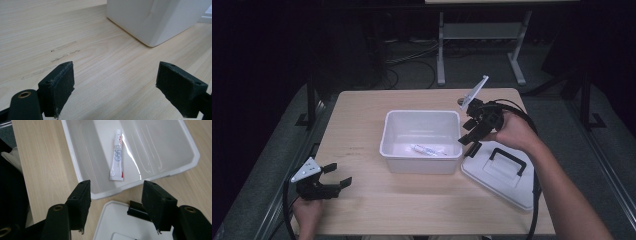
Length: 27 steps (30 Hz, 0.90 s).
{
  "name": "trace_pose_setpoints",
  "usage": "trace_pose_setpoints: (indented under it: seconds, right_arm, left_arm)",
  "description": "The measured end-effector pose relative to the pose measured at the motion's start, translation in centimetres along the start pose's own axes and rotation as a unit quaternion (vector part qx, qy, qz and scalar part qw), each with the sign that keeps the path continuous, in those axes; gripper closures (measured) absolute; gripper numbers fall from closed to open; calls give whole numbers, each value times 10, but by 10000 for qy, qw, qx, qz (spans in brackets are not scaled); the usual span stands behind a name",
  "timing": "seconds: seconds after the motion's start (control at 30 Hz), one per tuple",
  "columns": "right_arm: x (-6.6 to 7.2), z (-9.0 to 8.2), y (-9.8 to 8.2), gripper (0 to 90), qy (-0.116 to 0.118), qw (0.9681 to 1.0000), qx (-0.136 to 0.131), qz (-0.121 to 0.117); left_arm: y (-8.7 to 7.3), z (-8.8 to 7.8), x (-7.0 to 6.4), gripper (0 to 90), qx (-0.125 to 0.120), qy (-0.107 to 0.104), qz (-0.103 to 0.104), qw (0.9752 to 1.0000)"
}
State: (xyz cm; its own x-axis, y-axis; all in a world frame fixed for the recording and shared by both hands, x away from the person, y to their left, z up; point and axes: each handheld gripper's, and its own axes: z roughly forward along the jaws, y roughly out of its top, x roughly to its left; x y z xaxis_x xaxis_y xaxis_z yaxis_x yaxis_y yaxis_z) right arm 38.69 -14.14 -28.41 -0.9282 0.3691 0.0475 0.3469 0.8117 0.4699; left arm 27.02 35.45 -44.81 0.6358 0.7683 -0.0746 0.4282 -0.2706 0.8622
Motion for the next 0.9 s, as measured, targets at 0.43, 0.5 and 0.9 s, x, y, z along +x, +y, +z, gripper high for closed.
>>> trace_pose_setpoints:
  seconds: [0.43, 0.5, 0.9]
  right_arm:
    - [-4, -11, -18, 390, -127, 9998, 33, 162]
    - [-4, -11, -21, 390, -140, 9997, 37, 182]
    - [-10, -14, -39, 382, -216, 9991, 67, 371]
  left_arm:
    - [0, 0, 0, 143, 0, 9, -14, 10000]
    - [0, 0, 0, 143, -1, 7, -9, 10000]
    - [0, 0, 1, 143, 6, 16, 6, 10000]
